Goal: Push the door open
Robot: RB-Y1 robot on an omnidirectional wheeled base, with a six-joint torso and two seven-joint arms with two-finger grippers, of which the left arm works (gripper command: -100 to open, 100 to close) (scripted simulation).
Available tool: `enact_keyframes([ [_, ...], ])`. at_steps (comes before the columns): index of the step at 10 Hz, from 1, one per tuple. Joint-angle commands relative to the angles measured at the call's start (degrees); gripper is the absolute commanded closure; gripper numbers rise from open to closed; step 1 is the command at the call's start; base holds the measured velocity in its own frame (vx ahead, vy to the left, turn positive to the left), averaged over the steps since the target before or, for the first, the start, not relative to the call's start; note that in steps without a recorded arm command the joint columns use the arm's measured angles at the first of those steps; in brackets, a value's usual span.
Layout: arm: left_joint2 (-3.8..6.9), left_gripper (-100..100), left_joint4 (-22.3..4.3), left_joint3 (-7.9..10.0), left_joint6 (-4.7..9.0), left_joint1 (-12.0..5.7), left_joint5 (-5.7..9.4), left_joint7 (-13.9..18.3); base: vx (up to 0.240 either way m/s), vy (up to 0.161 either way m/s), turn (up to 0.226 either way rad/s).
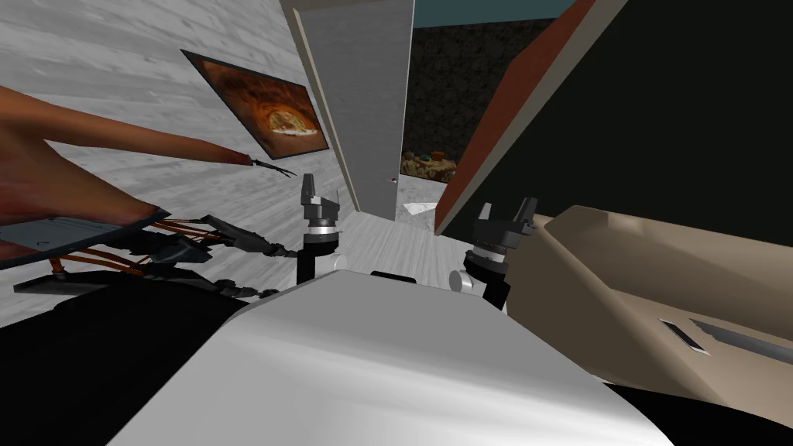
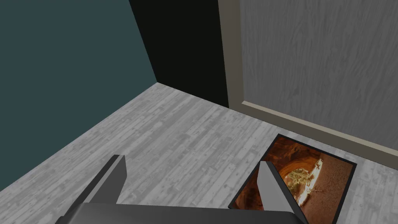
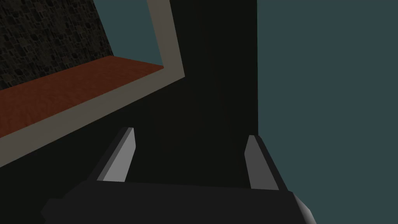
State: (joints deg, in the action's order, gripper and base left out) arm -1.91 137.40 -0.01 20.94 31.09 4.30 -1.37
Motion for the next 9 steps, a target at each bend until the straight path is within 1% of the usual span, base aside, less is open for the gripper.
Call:
enact_keyframes([
  [1,0.62,-100,-1.7,-0.11,0.41,-0.66,-0.1,0.1,0.058,0.005,0.0],
  [4,1.75,-100,-5.4,-0.36,1.32,-2.14,-0.32,0.4,0.144,0.014,0.0],
  [6,2.2,-100,-7.2,-0.48,1.76,-2.85,-0.42,0.6,0.109,0.004,0.002],
  [7,2.64,-100,-9.0,-0.6,2.2,-3.57,-0.53,0.7,0.106,0.019,0.001],
  [9,3.09,-100,-10.9,-0.73,2.67,-4.33,-0.64,0.9,0.113,0.013,0.0],
])
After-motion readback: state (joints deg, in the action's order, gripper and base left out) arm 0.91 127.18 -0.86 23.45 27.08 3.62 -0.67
